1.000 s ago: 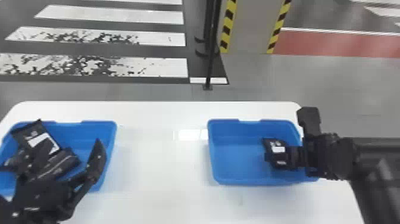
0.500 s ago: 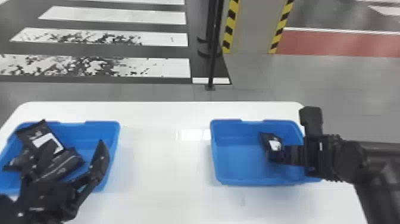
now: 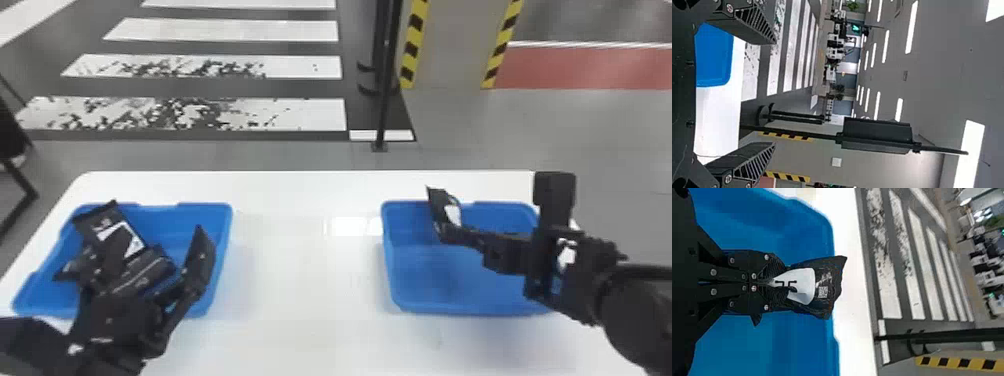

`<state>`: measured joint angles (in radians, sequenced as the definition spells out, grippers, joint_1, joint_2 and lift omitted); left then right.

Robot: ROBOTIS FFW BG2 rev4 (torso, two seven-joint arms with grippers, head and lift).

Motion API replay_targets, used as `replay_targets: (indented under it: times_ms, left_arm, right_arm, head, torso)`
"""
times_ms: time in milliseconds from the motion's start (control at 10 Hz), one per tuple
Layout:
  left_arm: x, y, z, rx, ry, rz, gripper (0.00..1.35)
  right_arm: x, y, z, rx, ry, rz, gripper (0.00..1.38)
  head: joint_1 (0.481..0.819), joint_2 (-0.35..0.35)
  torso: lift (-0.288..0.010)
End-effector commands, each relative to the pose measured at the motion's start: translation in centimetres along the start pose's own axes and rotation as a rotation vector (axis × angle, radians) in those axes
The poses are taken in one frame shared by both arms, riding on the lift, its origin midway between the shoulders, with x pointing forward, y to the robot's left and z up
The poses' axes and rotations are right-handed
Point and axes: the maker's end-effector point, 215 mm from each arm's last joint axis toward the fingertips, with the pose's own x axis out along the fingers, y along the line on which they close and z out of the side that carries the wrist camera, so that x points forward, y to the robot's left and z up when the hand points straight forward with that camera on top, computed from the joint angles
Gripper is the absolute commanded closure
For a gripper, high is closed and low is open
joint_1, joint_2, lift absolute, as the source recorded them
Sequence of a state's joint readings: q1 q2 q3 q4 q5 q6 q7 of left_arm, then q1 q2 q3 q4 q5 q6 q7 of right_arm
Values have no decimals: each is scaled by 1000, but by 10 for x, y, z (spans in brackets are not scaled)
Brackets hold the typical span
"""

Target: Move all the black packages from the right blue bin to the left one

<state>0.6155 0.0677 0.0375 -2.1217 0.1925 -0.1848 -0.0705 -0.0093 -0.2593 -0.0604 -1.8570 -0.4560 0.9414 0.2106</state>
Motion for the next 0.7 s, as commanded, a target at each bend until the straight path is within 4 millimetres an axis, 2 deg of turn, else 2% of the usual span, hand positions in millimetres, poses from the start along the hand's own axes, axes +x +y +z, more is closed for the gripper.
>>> replay_targets:
  times_ms: [0, 100, 200, 300, 400, 500, 600]
  left_arm:
    - [2, -2, 1, -53, -6, 0, 128]
    - [5, -8, -7, -129, 20, -9, 151]
    - [8, -12, -13, -175, 42, -22, 171]
    - [12, -16, -9, -196, 35, -45, 171]
    - [16, -26, -3, -245, 17, -75, 171]
    - [20, -36, 19, -284, -46, -98, 171]
    - [22, -49, 29, -308, -55, -126, 171]
  right_arm:
    - [-6, 49, 36, -31, -145, 142, 1199]
    - [-10, 95, 53, -55, -222, 278, 1199]
    - [-17, 146, 58, -87, -251, 395, 1199]
    - [-25, 193, 54, -92, -256, 499, 1199]
    - [-28, 215, 52, -98, -258, 543, 1199]
    - [-27, 229, 43, -96, -242, 574, 1199]
    - [-26, 243, 31, -96, -218, 603, 1199]
  head:
    - [695, 7]
    - [695, 44]
    - [695, 77]
    - [695, 121]
    - [695, 161]
    - [695, 183]
    - [695, 210]
  torso:
    - [-132]
    - [-132]
    - [-132]
    - [-132]
    - [-132]
    - [-132]
    - [-132]
